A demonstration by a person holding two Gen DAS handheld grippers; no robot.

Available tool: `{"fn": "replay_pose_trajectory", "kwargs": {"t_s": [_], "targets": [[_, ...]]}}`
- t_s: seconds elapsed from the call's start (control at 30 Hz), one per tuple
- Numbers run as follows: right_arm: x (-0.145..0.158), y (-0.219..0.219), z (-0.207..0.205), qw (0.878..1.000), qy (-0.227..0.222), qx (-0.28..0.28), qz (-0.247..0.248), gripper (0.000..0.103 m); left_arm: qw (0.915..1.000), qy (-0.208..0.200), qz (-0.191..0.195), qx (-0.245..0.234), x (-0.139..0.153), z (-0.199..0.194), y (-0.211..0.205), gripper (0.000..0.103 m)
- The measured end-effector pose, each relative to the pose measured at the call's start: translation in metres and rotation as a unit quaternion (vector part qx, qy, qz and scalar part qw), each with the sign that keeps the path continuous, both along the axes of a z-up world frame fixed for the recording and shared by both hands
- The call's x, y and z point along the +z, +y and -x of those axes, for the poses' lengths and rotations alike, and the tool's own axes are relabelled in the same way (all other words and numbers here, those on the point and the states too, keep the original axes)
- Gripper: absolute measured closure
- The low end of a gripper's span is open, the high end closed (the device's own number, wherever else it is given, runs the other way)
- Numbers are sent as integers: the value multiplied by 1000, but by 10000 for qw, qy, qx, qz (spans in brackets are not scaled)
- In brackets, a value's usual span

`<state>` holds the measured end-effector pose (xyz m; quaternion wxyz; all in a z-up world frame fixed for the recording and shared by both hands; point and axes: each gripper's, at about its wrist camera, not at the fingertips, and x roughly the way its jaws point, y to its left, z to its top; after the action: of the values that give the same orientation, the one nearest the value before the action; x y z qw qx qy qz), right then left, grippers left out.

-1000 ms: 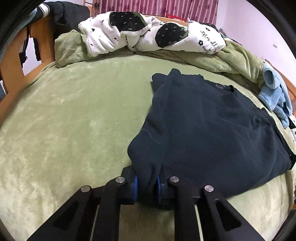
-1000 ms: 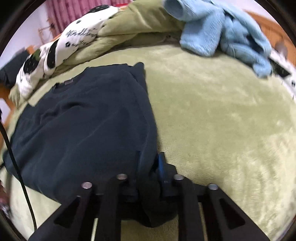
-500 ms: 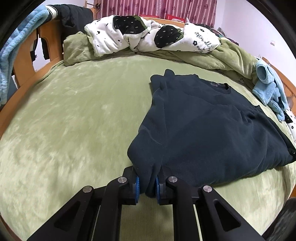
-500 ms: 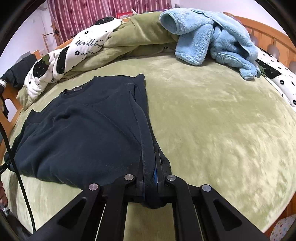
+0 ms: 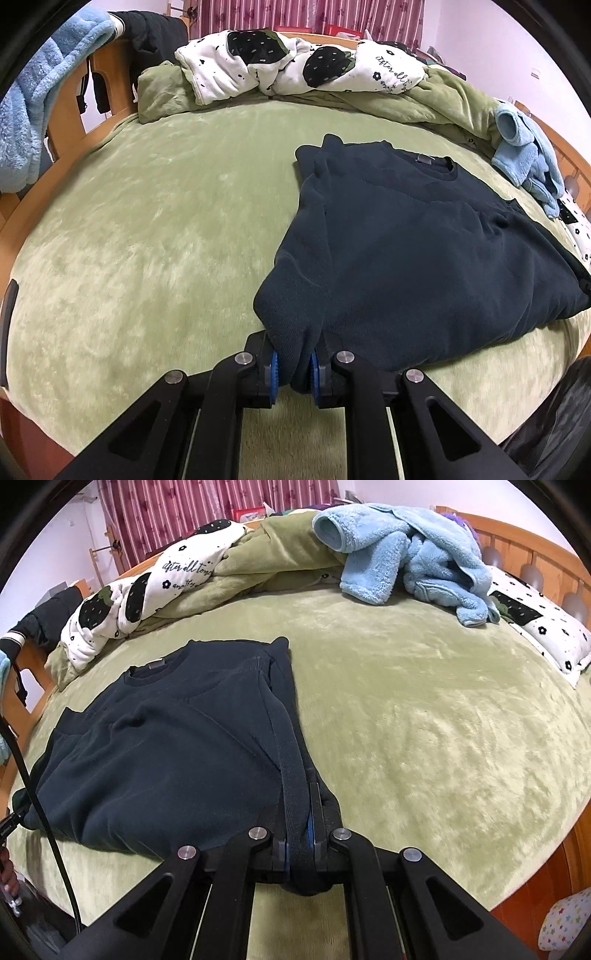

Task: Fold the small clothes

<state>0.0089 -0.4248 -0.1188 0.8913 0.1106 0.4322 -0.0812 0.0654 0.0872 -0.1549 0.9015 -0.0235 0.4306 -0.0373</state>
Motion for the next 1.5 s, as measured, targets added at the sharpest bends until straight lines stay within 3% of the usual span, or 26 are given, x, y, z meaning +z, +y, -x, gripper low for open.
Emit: {"fn": "replay_pose_trajectory", "kwargs": {"t_s": [0.2, 0.3, 0.37, 0.4, 0.63, 0.67, 0.77, 0.97, 1.17, 1.5], "targets": [[-1, 5, 0, 9999, 18, 19, 169, 95, 9998, 35, 34, 187, 0, 6, 3, 82], [0, 7, 0, 9997, 16, 64, 221, 92, 9994, -7, 86, 323, 4, 12, 9, 62], [1, 8, -1, 9997, 28, 49, 235, 91, 9991, -59, 135, 391, 8, 17, 15, 34], [1, 8, -1, 9997, 42, 41, 218, 90, 9988, -139, 158, 451, 11, 20, 18, 32], [11, 4, 2, 10000, 12, 58, -68, 90, 9976, -277, 218, 602, 32, 26, 33, 32], [12, 4, 3, 10000, 31, 55, -64, 88, 9974, -303, 205, 625, 35, 26, 34, 32], [18, 2, 13, 9999, -73, -2, 93, 62, 9971, -337, 265, 627, 39, 23, 35, 32], [31, -7, 33, 9996, -221, -100, 150, 62, 9975, -420, 352, 455, 48, 13, 21, 32], [45, -6, 27, 9990, -416, -93, 106, 62, 9980, -461, 358, 252, 57, -4, -2, 32], [44, 17, -45, 9981, -592, 146, -112, 61, 9978, -473, 461, 59, 61, -56, -27, 32]]}}
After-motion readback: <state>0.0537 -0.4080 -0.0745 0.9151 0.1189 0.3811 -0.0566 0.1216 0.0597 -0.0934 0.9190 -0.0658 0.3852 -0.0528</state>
